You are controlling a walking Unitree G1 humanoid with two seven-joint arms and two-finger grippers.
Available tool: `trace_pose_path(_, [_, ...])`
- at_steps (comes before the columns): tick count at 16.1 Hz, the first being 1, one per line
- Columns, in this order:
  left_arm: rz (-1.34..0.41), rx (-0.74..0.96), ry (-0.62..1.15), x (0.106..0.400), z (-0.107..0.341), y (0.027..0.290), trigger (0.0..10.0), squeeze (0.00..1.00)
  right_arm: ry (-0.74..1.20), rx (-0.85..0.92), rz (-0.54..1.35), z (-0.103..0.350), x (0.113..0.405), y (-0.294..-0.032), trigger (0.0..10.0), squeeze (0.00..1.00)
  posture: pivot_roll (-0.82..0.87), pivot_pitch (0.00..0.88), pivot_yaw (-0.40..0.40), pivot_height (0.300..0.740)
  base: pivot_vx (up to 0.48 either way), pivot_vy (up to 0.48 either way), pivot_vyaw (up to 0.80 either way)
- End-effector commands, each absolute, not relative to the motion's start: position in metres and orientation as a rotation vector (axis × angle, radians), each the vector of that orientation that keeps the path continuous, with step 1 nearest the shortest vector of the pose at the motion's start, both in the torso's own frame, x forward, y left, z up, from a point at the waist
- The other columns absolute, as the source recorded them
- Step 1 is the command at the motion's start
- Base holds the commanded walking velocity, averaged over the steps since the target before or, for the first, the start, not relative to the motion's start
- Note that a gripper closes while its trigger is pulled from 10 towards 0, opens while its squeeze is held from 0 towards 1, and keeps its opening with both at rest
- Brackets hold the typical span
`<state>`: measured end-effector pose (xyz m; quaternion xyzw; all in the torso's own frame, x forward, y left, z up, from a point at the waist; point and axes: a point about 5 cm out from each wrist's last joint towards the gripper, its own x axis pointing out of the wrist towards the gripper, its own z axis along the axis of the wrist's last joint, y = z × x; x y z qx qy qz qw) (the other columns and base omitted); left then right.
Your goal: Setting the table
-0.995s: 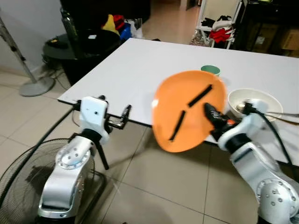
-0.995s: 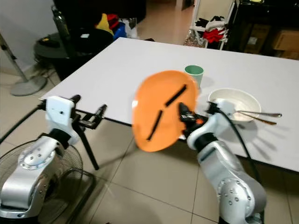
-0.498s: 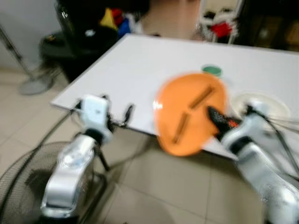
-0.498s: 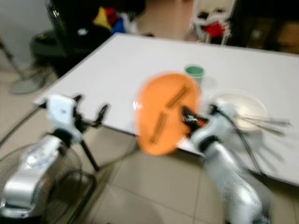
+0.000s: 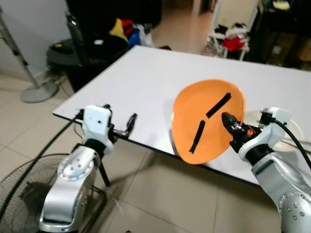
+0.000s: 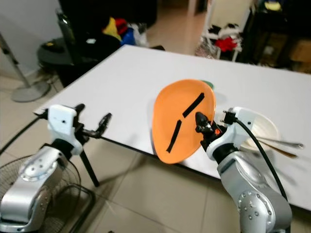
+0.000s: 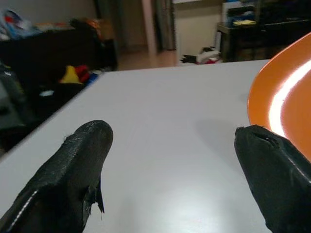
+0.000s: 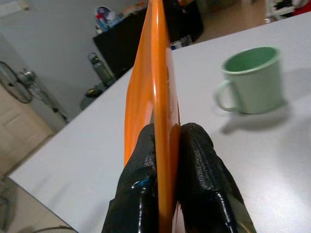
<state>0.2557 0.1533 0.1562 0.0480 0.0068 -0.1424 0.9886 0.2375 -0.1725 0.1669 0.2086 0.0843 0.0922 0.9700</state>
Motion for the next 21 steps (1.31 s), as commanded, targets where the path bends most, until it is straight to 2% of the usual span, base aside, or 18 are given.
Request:
trace_pose_path(1, [-0.261,0.110,0.020,0.2551,0.1566,0.1594,10.0,0.00,0.114,0.430,0.246,0.1783,0.2378,-0.1610,10.0,0.00,0.07,0.000,0.031,0.740,0.315,0.000,0.00])
trace_pose_path(21, [-0.277,0.093,0.002,0.2614,0.1600,0.1550,10.0,0.00,0.081,0.385,0.268,0.1813,0.2335,-0.1568,10.0,0.00,0.05,0.000,0.051,0.740,0.319,0.000,0.00])
